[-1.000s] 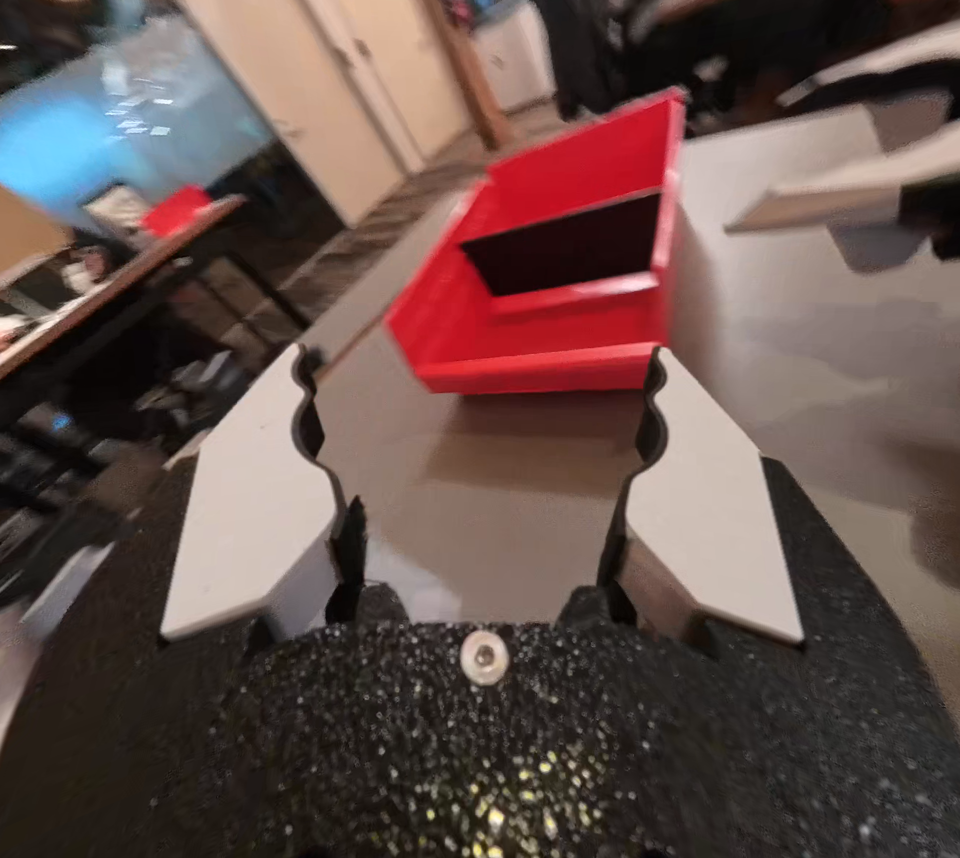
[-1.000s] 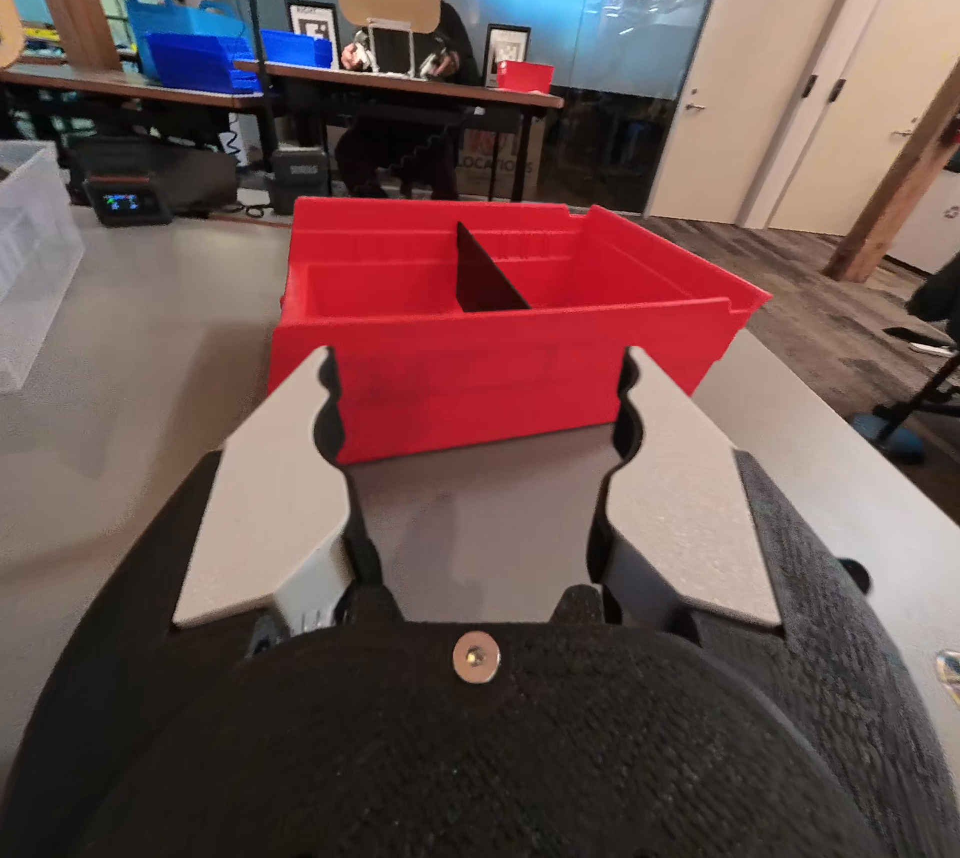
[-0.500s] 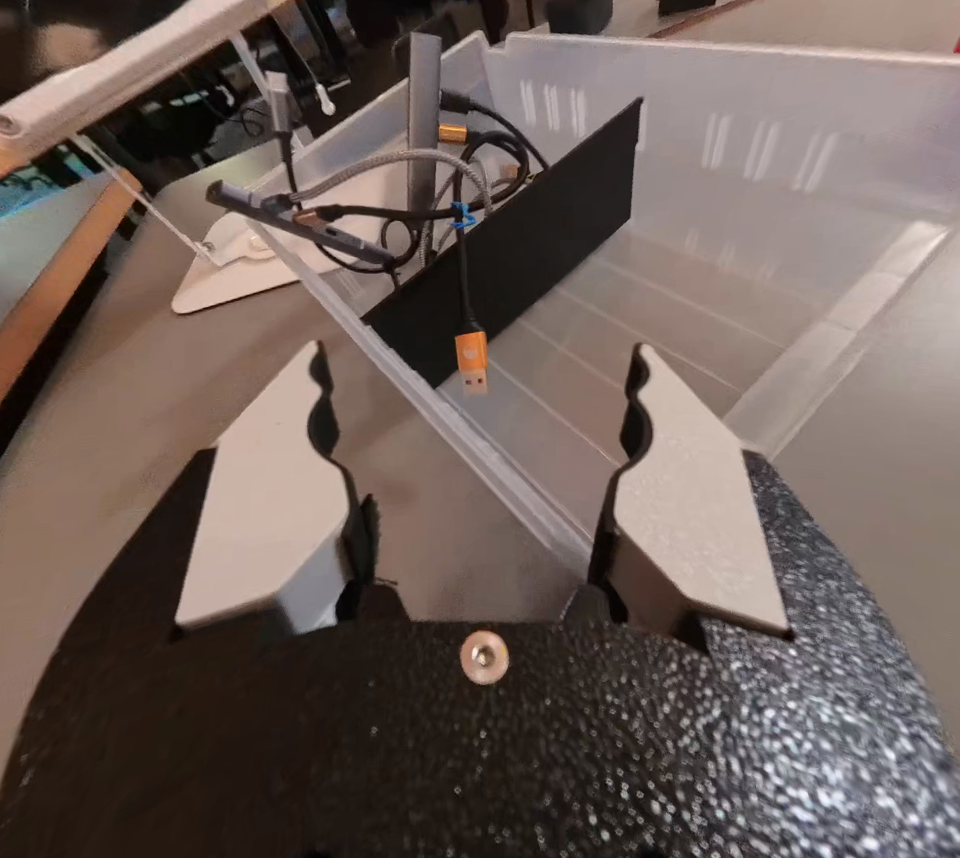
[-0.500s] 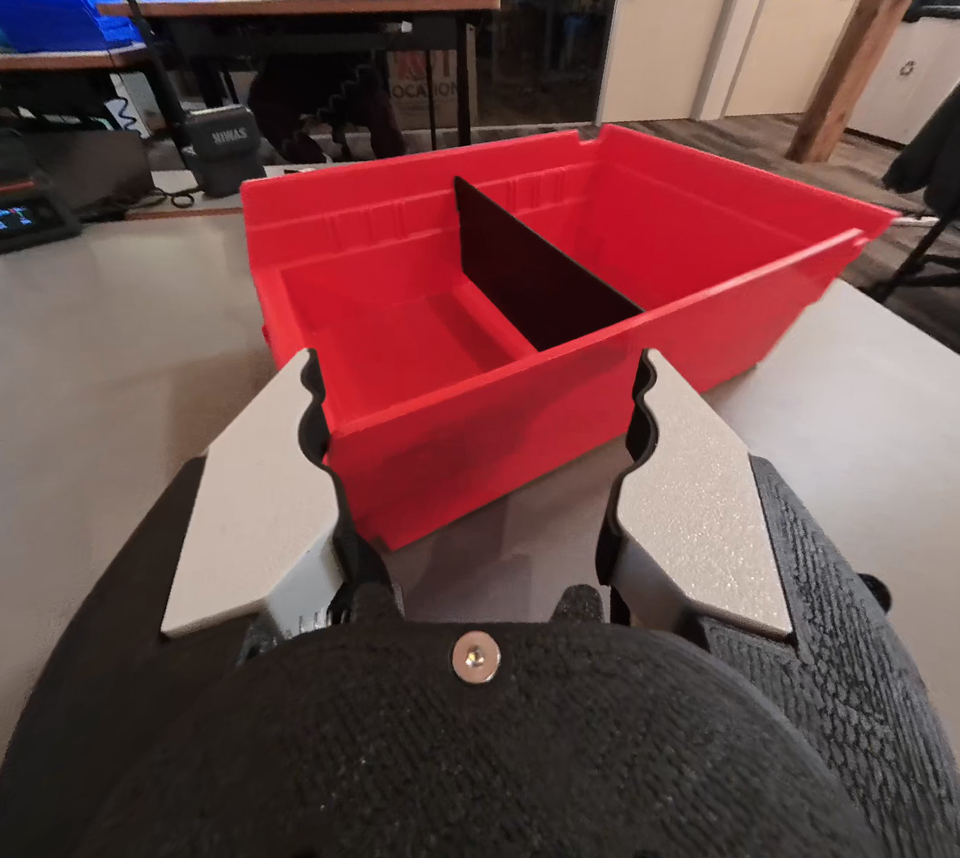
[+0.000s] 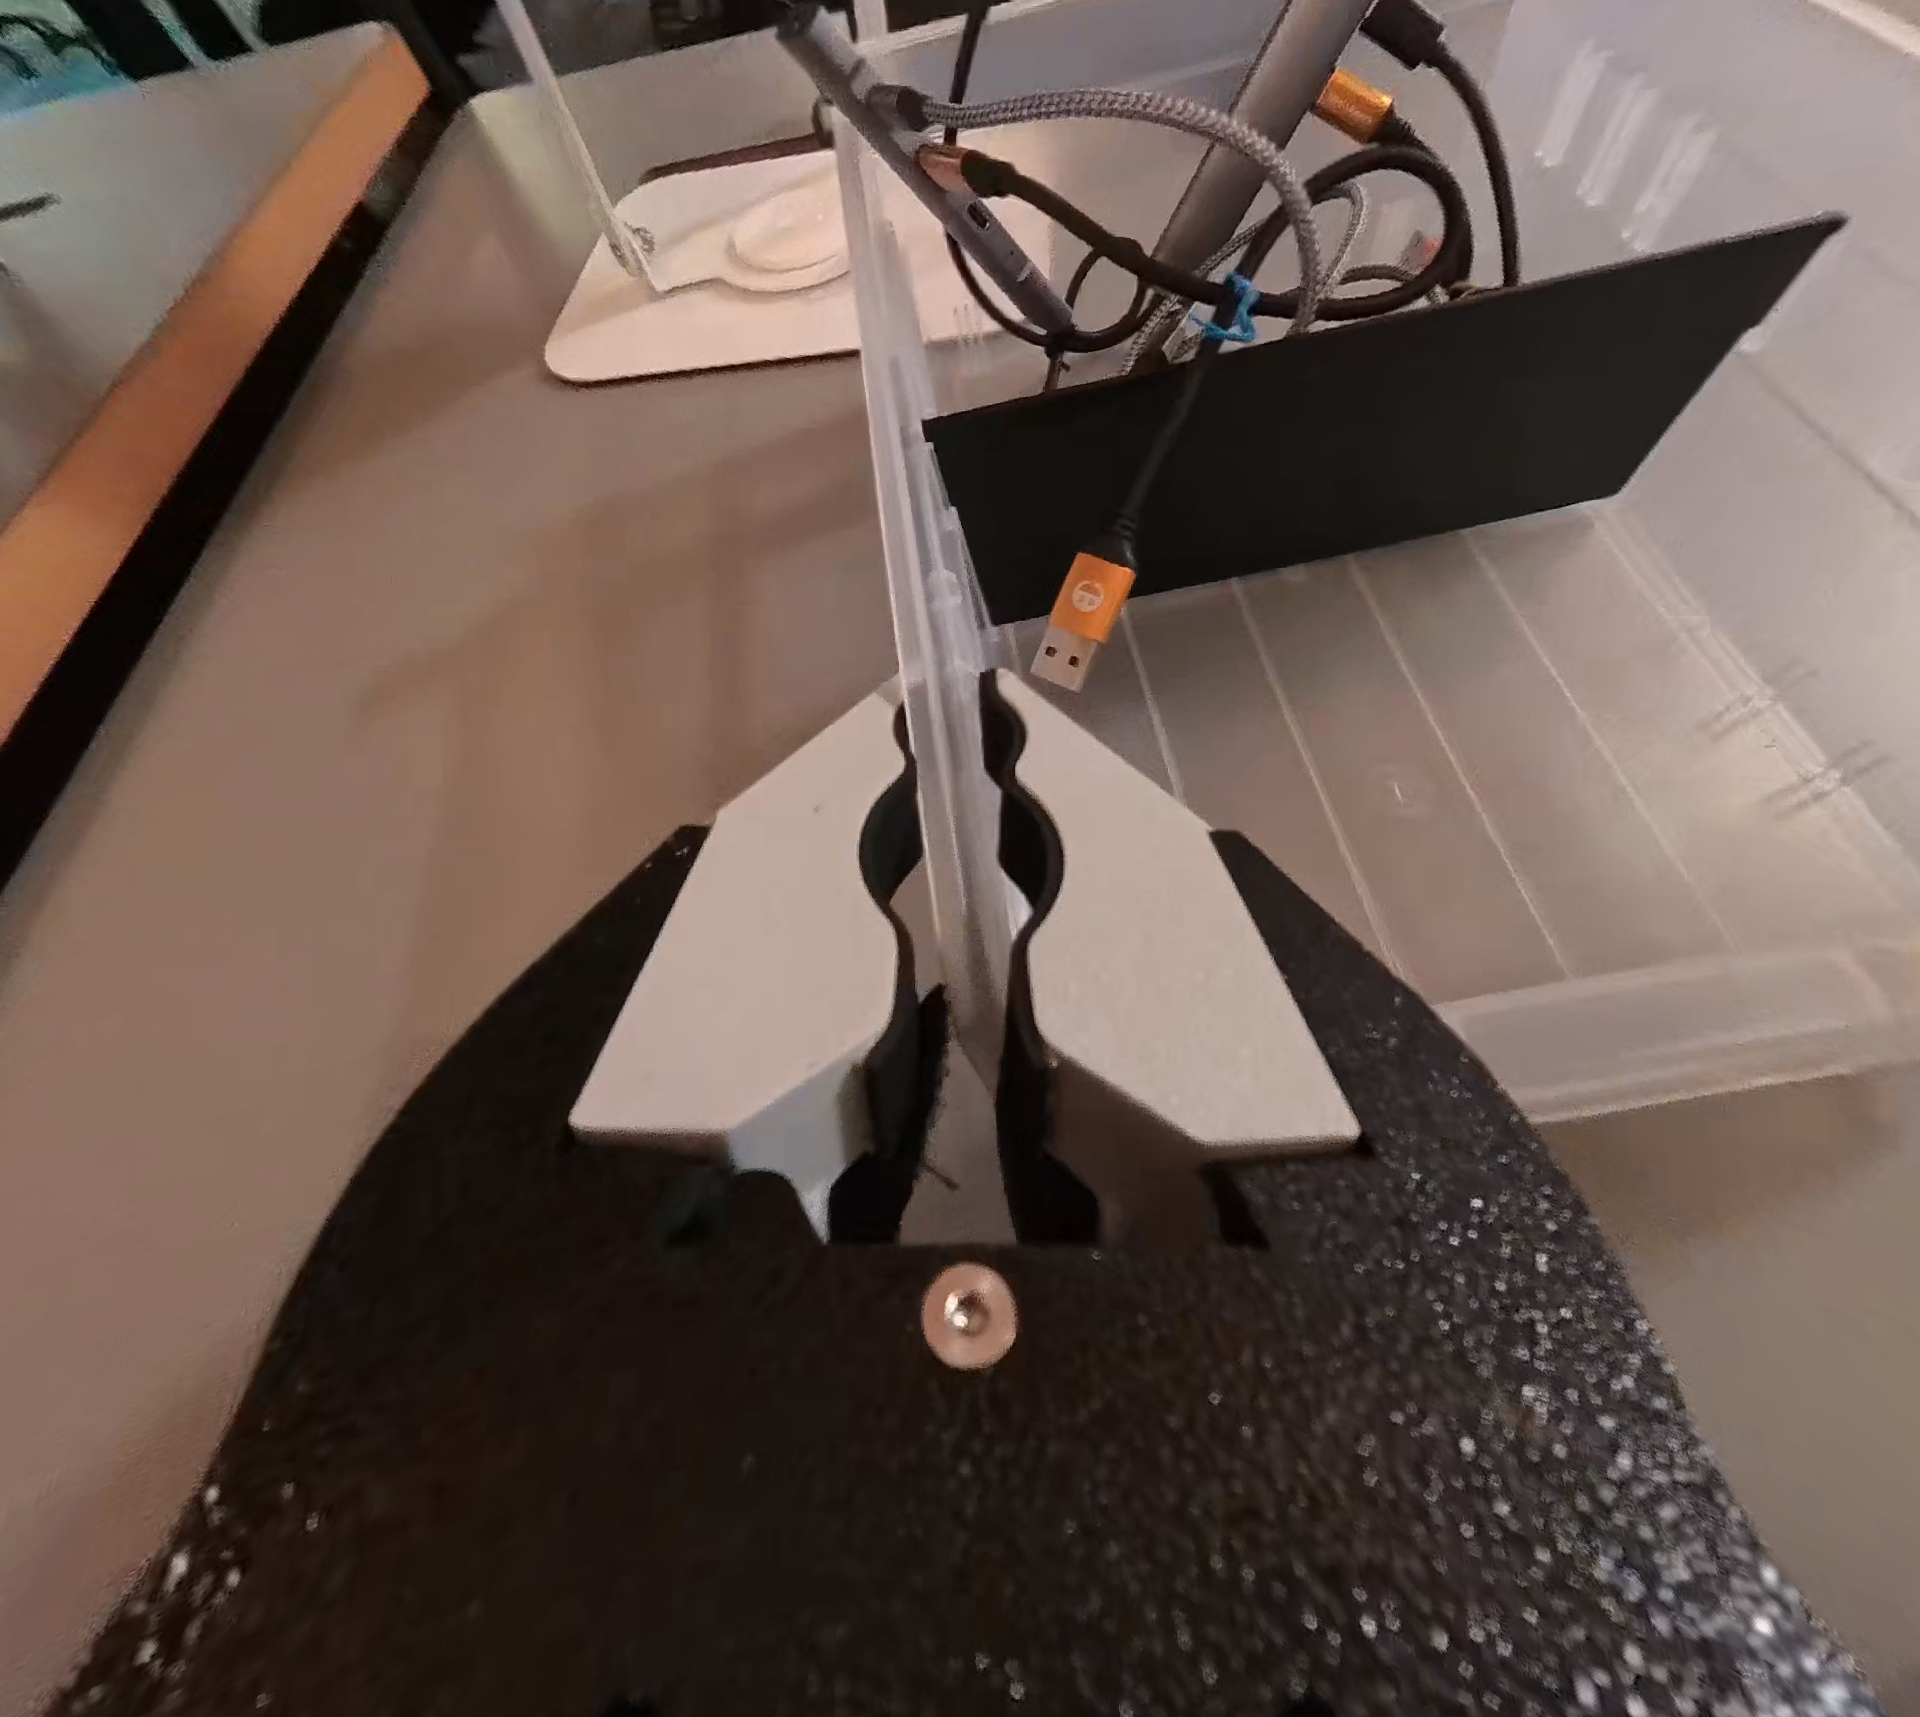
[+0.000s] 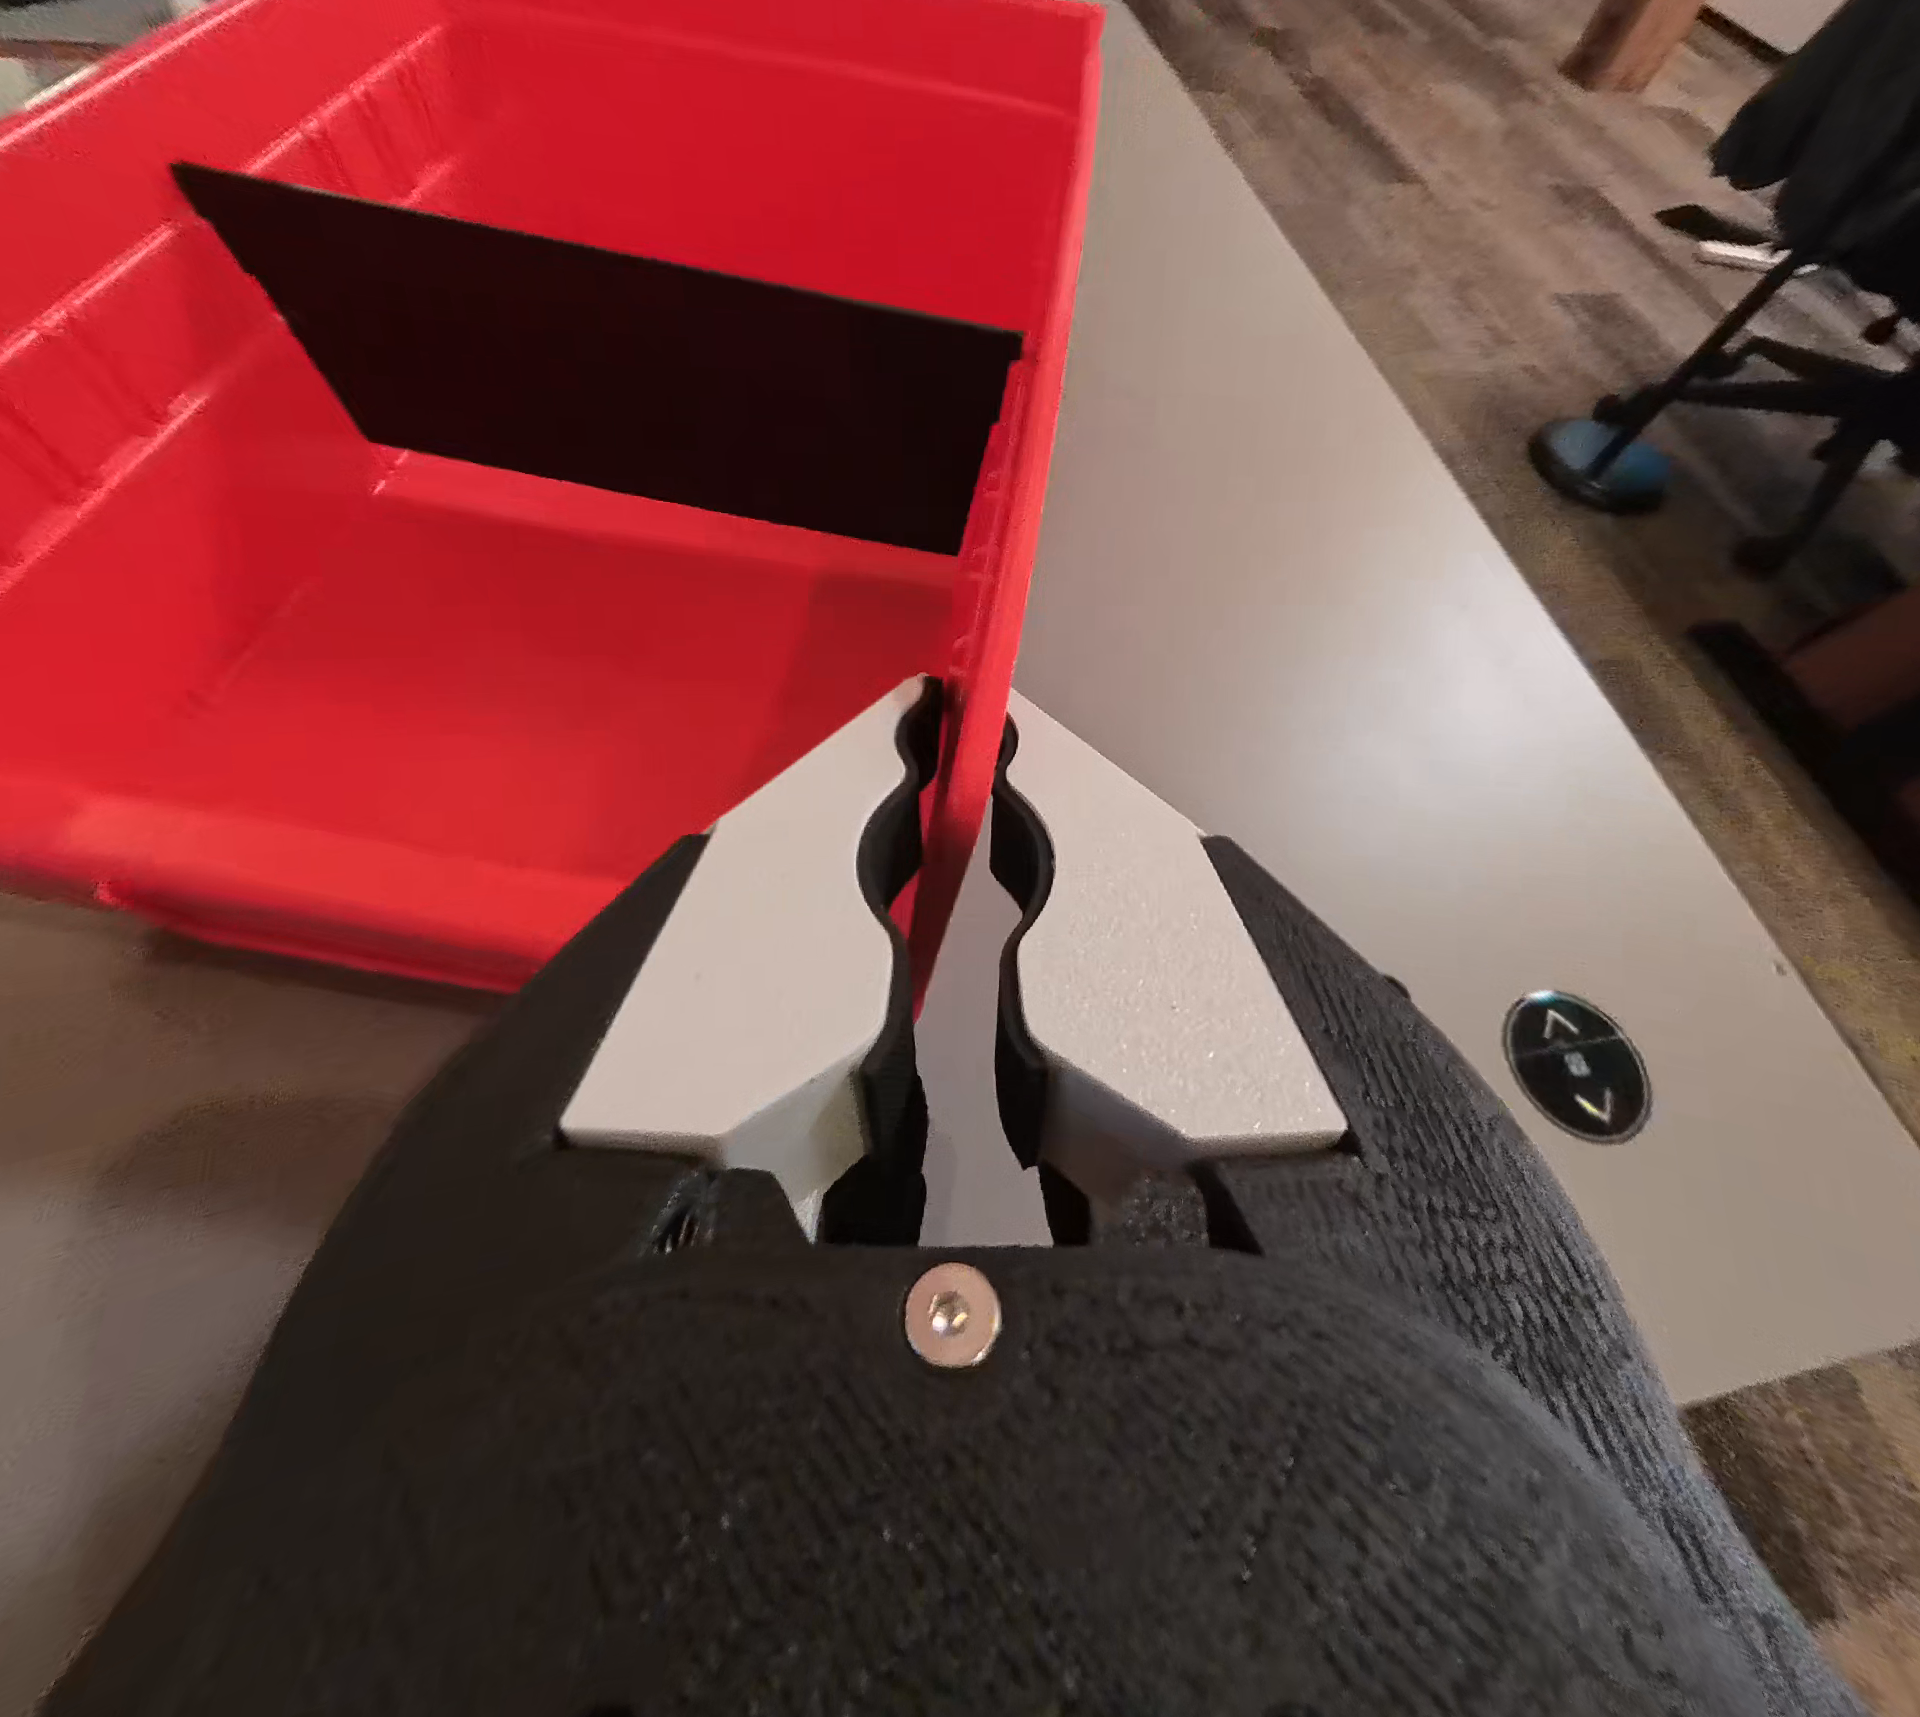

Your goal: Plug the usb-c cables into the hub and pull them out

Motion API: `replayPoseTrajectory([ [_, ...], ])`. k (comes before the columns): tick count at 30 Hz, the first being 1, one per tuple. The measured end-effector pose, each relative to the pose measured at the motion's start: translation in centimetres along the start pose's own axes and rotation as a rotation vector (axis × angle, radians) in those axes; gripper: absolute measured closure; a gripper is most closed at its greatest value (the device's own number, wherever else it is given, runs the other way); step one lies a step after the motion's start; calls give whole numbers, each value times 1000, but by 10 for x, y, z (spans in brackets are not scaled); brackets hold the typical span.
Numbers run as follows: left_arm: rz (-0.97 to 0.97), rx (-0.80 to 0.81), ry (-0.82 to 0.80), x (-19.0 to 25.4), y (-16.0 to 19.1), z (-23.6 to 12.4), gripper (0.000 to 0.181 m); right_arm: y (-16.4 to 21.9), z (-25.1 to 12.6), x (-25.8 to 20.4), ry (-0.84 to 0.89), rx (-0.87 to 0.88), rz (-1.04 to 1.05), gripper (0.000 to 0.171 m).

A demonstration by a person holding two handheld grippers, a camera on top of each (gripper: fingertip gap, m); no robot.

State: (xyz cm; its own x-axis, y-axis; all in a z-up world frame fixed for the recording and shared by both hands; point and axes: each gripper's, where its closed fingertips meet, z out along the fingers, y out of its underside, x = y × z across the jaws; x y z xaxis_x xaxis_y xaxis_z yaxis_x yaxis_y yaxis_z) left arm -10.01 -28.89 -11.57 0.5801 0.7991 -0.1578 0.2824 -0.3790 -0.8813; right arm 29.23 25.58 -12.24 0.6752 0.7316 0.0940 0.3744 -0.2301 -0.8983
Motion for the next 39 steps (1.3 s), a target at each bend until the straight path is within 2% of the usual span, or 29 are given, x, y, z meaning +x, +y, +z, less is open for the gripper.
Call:
replayPoseTrajectory([
  [11, 15, -46, 58, -70, 25, -28, 177, 13, -17, 33, -172, -102, -85, 167],
  [17, -39, -48, 14, -108, 39, -41, 177, 22, -31, 48, -152, -117, -73, 167],
  [21, -59, -36, 23, -113, 42, -42, 177, 14, -37, 50, -128, -60, -85, 165],
  [23, -17, -55, 7, -114, 39, -51, 153, -14, -52, 52, -83, 52, -75, 161],
  [26, 58, 115, -107, -128, -11, -84, 117, -85, -95, 43, -74, 335, -24, 151],
  [27, 103, 167, -99, -124, -32, -92, 105, -103, -105, 33, -105, 390, -18, 146],
  [30, 232, 246, 31, -93, -87, -88, 106, -150, -120, -17, -252, 538, -31, 140],
  [33, 406, 246, 275, -40, -126, -52, 105, -178, -127, -113, -592, 632, 7, 140],
  [36, 609, 156, 489, 2, -140, -5, 103, -183, -135, -221, -987, 636, 44, 140],
  [39, 756, -29, 615, 12, -135, 51, 102, -159, -107, -302, -1132, 555, -6, 139],
])
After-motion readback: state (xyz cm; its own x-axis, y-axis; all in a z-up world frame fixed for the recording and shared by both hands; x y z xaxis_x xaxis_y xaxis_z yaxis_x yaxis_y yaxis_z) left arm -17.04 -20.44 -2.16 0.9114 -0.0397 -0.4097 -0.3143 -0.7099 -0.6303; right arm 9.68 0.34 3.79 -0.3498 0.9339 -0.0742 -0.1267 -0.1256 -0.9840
